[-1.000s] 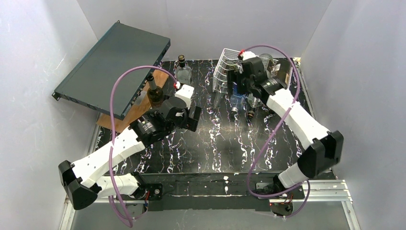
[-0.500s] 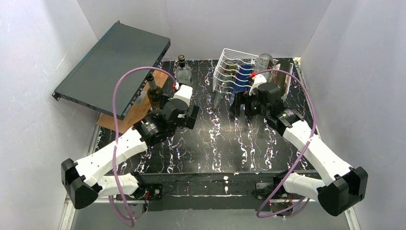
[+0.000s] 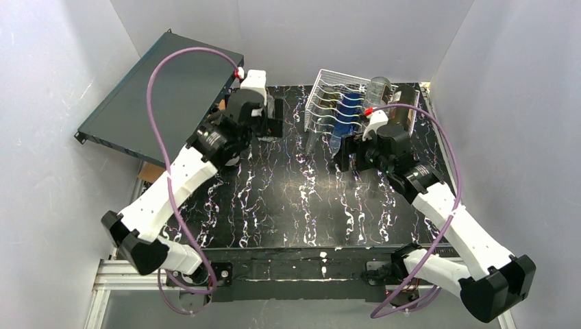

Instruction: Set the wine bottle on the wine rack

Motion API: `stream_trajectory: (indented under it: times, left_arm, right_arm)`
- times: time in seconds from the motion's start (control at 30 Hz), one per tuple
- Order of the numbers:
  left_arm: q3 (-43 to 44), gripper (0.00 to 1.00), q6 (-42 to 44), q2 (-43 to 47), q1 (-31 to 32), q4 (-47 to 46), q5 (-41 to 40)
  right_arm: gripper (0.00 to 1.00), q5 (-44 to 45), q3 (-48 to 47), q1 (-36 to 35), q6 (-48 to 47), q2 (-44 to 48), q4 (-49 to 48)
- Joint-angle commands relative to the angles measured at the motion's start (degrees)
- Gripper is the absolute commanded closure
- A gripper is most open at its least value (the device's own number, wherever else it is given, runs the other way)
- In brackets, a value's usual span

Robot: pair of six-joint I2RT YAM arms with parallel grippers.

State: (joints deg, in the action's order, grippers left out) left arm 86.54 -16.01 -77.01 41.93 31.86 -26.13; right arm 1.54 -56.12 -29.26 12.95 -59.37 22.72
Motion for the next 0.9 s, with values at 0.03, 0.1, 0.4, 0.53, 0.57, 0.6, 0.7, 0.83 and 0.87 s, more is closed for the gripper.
stream_trajectory:
  times: [0.03,0.1,0.4,0.53,0.57,0.6,0.7,0.83,0.87]
  left_arm:
    - [9.7,0.02,1.4,-9.0,-3.3,1.5,2.8]
    - [13.3,0.02,3.6,-12.6,-3.7,0.9,1.5]
    - [28.5,0.02,12.1,-27.0,-5.5,1.0,-6.5]
    - [34.8,0.02,15.2,-32.3,-5.8,2.6,-15.0]
    - [36.0,0.02,15.0,-33.3,-6.2,3.1,-16.2]
    - [36.7,0.02,14.4,-33.7,-6.6,3.6,-16.0]
    - [38.2,0.02,11.4,-34.4,-8.3,4.9,-11.3]
    - [41.1,0.08,10.0,-36.2,-9.1,5.1,-8.5]
    - [41.9,0.09,9.6,-36.8,-9.5,5.2,-8.3]
  right_arm:
    - [0.01,0.3,-1.8,0.0,-2.8,3.1,-1.3]
    - [0.02,-0.4,-1.4,0.0,-2.8,3.6,-1.5]
    - [0.02,0.1,0.4,0.0,-3.0,6.5,1.5]
    - [0.02,1.0,0.1,0.0,-4.2,7.0,2.9]
    - [0.01,1.2,0.3,0.0,-4.2,7.0,3.2]
    - [0.02,1.3,0.4,0.0,-4.1,7.1,3.2]
    - [0.02,1.3,1.1,0.0,-3.2,7.6,2.7]
    - [0.02,0.0,1.7,0.0,-2.2,7.4,2.4]
    - [0.02,-0.4,1.7,0.0,-2.2,7.2,2.5]
